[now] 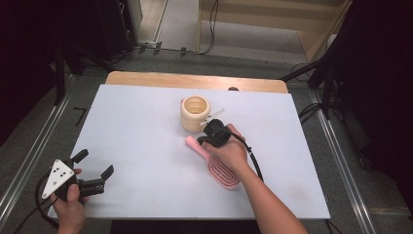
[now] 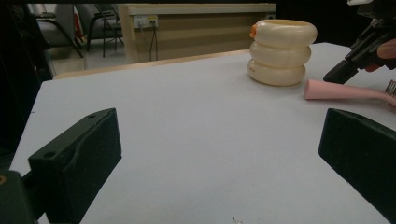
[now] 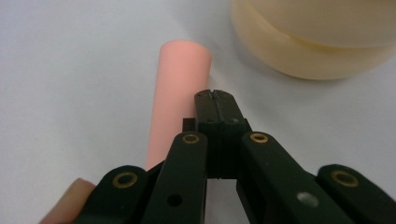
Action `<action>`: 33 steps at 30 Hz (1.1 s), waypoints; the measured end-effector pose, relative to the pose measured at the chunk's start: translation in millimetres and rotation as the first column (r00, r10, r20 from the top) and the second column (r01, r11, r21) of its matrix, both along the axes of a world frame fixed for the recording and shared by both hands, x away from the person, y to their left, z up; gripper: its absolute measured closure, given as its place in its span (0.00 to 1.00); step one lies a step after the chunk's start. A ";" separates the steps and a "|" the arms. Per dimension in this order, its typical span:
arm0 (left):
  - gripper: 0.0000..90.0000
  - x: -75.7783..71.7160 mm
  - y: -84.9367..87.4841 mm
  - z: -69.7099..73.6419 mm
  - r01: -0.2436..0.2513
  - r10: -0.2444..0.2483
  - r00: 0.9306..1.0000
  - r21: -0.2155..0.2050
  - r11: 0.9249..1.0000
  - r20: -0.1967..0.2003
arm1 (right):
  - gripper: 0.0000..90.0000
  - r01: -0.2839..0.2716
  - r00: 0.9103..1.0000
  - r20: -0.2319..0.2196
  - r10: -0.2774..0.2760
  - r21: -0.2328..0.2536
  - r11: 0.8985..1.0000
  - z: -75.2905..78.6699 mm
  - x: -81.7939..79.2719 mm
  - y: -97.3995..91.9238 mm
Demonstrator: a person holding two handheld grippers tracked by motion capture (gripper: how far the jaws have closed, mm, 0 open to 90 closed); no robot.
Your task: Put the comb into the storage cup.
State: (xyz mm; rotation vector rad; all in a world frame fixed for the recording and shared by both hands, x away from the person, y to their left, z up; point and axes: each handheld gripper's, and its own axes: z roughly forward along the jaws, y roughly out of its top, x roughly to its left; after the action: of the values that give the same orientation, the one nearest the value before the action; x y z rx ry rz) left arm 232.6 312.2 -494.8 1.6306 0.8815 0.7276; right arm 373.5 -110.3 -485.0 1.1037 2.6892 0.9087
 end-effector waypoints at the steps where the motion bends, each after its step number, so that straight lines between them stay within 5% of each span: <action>1: 0.00 -0.1 -0.1 0.0 0.000 0.000 1.000 -0.001 1.000 0.000 | 0.98 -0.015 1.000 0.001 0.015 -0.005 1.000 0.3 -1.3 2.3; 9: 0.00 -0.2 -0.3 0.0 0.002 -0.002 1.000 0.001 1.000 0.000 | 0.99 -0.114 0.993 0.002 0.114 -0.011 0.993 3.3 -12.4 19.0; 20: 0.00 -0.1 -0.4 0.0 0.002 -0.002 1.000 0.001 1.000 0.000 | 0.99 -0.253 0.967 0.016 0.254 -0.038 0.967 8.2 -32.3 48.0; 33: 0.00 -0.1 -0.5 0.0 0.002 -0.002 1.000 0.001 1.000 0.000 | 0.99 -0.314 0.949 0.004 0.314 -0.001 0.949 8.1 -45.4 57.6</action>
State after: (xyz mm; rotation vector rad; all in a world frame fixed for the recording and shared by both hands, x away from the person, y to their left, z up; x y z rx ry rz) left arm 232.6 311.7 -494.8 1.6326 0.8795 0.7265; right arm 328.0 -52.7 -476.9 0.6793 2.9124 0.9498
